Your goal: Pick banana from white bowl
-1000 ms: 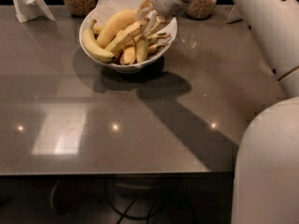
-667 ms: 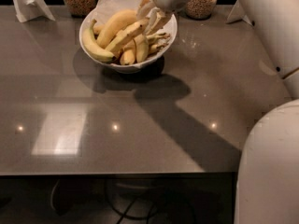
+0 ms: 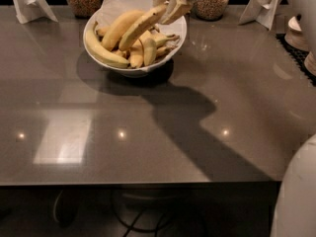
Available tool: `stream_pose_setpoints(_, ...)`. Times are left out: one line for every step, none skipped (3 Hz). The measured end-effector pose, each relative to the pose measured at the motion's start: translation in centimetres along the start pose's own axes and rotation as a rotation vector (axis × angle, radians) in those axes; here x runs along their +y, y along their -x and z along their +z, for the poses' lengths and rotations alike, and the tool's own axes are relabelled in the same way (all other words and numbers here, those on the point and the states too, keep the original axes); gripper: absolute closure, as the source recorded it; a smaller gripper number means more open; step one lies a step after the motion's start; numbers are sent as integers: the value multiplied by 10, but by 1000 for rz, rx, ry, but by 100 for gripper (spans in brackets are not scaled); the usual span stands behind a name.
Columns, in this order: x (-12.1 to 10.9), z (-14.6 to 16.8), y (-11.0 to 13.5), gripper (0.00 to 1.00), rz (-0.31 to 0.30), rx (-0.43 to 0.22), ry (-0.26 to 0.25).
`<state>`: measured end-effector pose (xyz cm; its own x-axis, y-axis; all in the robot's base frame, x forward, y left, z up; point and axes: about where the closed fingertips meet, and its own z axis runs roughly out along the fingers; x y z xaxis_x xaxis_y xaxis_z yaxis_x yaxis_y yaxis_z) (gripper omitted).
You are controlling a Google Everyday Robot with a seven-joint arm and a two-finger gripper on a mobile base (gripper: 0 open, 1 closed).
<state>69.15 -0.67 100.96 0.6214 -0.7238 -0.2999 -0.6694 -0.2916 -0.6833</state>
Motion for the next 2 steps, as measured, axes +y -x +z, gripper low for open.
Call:
stream_pose_setpoints(0, -31, 6, 100, 61, -34, -57)
stream_pose_setpoints(7, -61, 15, 100, 118, -100, -116)
